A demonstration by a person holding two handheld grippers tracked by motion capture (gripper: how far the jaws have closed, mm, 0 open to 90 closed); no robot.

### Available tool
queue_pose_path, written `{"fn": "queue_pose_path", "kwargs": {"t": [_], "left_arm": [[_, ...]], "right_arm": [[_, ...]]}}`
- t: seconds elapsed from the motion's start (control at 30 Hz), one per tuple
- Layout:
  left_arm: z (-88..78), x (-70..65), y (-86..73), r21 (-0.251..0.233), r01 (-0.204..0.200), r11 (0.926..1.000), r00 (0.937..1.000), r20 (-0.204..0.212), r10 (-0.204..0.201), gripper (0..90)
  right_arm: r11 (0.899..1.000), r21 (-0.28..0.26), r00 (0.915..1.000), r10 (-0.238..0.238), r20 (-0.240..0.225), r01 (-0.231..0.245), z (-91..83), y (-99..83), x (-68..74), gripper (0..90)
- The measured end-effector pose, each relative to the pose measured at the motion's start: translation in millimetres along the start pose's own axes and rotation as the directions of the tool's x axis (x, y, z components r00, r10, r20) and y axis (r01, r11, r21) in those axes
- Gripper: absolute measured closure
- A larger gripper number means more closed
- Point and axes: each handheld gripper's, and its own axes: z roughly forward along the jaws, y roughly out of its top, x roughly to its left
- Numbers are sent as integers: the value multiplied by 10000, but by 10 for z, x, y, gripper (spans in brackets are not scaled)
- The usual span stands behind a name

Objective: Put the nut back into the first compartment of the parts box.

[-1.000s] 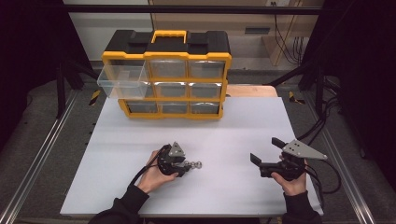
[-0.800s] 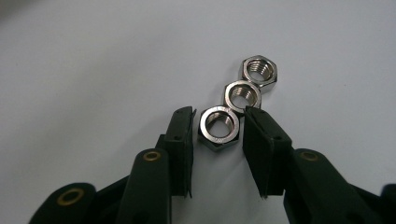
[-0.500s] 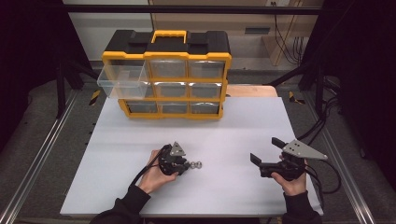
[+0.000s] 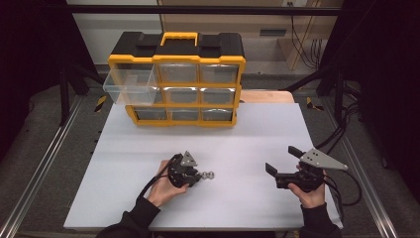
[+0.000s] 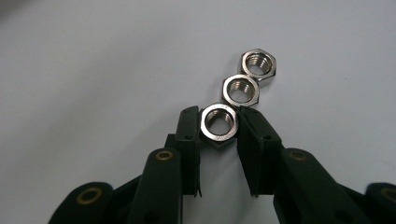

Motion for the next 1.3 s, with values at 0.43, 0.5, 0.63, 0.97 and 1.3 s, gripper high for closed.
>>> {"fn": "queue_pose_path", "kwargs": {"t": [0.43, 0.5, 0.63, 0.97, 1.3], "left_arm": [[-278, 10, 3, -638, 280, 9976, 9996, 30, -279, 694], [-363, 23, -8, -769, 364, 9964, 9993, -9, -366, 694], [-449, 41, -11, -930, 505, 9944, 9987, 18, -505, 694], [-674, 95, -9, -1374, 725, 9879, 9970, -154, -753, 694], [-990, 181, 50, -1678, 685, 9834, 9958, -493, -777, 694]], "right_arm": [[10000, 63, 10000, -17, 26, 17, 8, -6, 5, 11], [10000, 63, 10000, -56, -9, 56, 11, -9, 6, 11], [9999, 111, 10000, 1, 11, -2, 12, -10, 12, 11], [9999, 126, 10000, -21, 25, 21, 18, -13, 12, 11], [9998, 206, 10000, -20, 9, 20, 30, -22, 18, 10]]}}
